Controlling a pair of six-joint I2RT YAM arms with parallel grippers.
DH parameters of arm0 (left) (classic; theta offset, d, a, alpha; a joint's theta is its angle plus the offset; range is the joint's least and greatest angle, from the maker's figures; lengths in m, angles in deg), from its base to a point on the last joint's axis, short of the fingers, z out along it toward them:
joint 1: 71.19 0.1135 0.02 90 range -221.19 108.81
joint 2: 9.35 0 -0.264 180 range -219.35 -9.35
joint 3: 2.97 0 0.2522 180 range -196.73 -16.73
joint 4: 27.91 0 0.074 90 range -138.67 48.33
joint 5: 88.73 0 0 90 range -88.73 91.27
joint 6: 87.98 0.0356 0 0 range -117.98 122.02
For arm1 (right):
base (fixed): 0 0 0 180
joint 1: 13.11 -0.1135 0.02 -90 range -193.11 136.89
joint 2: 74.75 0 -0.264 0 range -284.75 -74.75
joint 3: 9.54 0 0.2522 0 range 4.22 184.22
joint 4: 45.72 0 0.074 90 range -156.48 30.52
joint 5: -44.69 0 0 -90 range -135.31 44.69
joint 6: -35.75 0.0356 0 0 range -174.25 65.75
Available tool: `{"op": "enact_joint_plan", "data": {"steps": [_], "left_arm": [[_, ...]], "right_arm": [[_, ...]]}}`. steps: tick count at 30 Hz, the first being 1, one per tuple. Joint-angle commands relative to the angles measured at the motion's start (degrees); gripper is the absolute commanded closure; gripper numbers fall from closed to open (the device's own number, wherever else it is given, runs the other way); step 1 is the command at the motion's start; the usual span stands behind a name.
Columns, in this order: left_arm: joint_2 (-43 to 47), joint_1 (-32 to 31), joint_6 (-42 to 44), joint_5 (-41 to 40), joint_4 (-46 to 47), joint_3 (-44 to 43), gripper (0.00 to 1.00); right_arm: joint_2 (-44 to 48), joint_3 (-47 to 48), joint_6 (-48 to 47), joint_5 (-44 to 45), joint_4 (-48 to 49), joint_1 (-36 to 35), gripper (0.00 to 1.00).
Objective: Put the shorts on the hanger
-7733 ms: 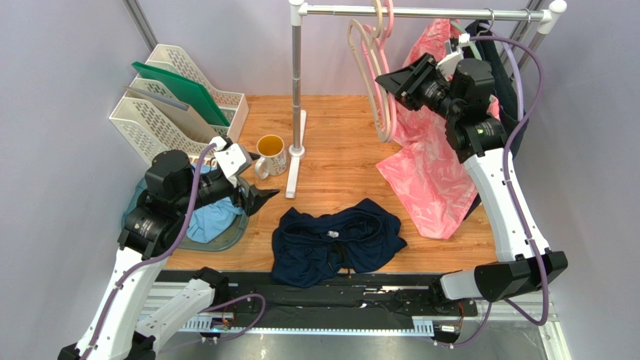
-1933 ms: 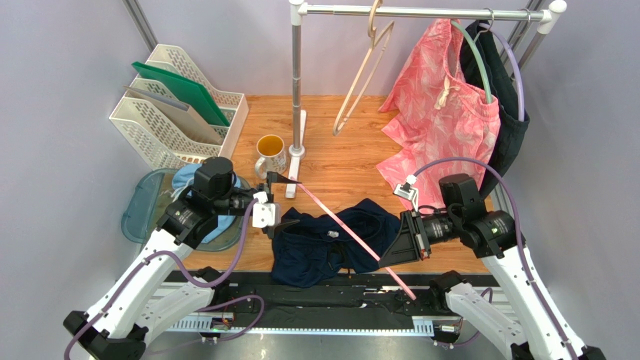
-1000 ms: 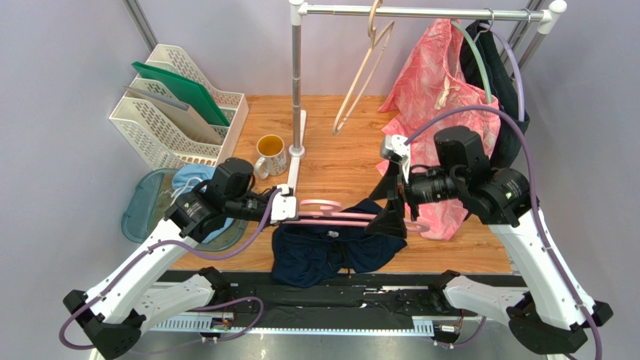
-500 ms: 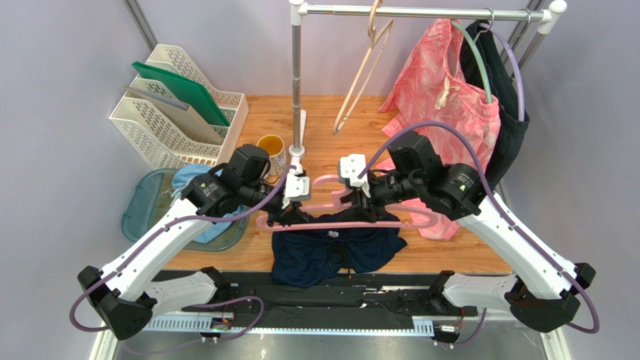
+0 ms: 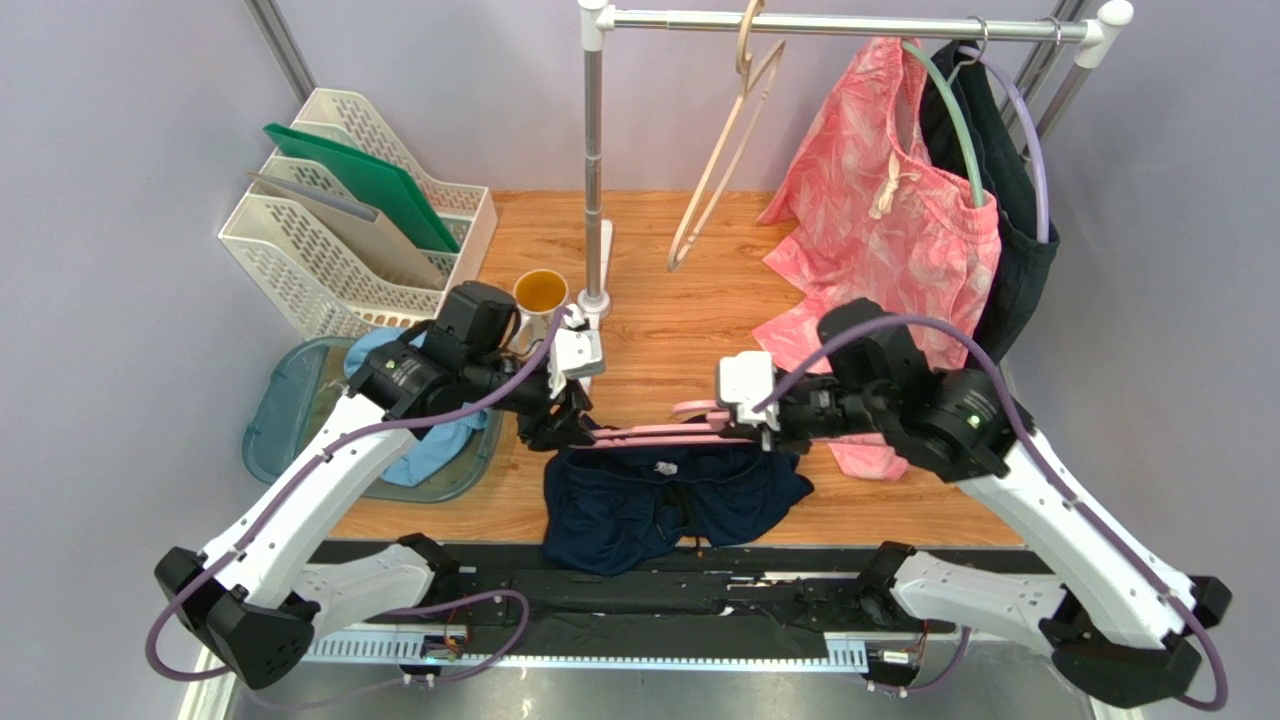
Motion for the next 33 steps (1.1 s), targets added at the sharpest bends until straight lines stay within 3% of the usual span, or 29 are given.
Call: {"op": "enact_joint_plan", "data": {"steps": [1,8,12,15,19,24,26,31,33], "left_arm": [[0.3,2.9,4.0,-5.8,-2.9,2.1,0.43],[-6.3,2.9,10.5,-6.7,-6.3,4.2,0.42],[-4.3,2.9,26.9,-1.1,-7.3,8.1,0.42],[-1.5,2.9,32.9,-0.9,-4.2,12.5,0.43],[-4.7,2.9,42.1,-2.2,-4.0,12.5,0.43],[-12.0,2.9,41.2,-2.6,-4.7,10.7,0.36],[-13.4,2.9,40.5,-3.2,-5.0,10.6,0.26],[-15.4,2.9,40.5,-5.0,-3.8,12.4,0.25],[-16.0,2.9,39.5,-4.3,-3.0,12.3,0.32]], "right_arm": [[4.7,-1.8,-6.2,5.4,-6.2,0.8,1.0],[0.4,-1.2,-9.5,2.5,-10.5,4.8,1.0],[-4.2,0.8,-8.9,-1.0,-11.6,5.8,1.0],[-6.7,2.6,-9.2,-2.0,-12.0,6.3,1.0],[-8.8,3.8,-9.9,-3.0,-13.7,6.3,1.0],[-9.4,4.1,-10.6,-3.8,-14.8,6.3,1.0],[-9.3,4.0,-10.6,-3.6,-14.8,6.3,1.0],[-9.3,3.4,-11.3,-3.5,-14.5,6.2,1.0],[-9.6,3.3,-11.2,-3.6,-14.0,6.3,1.0]]}}
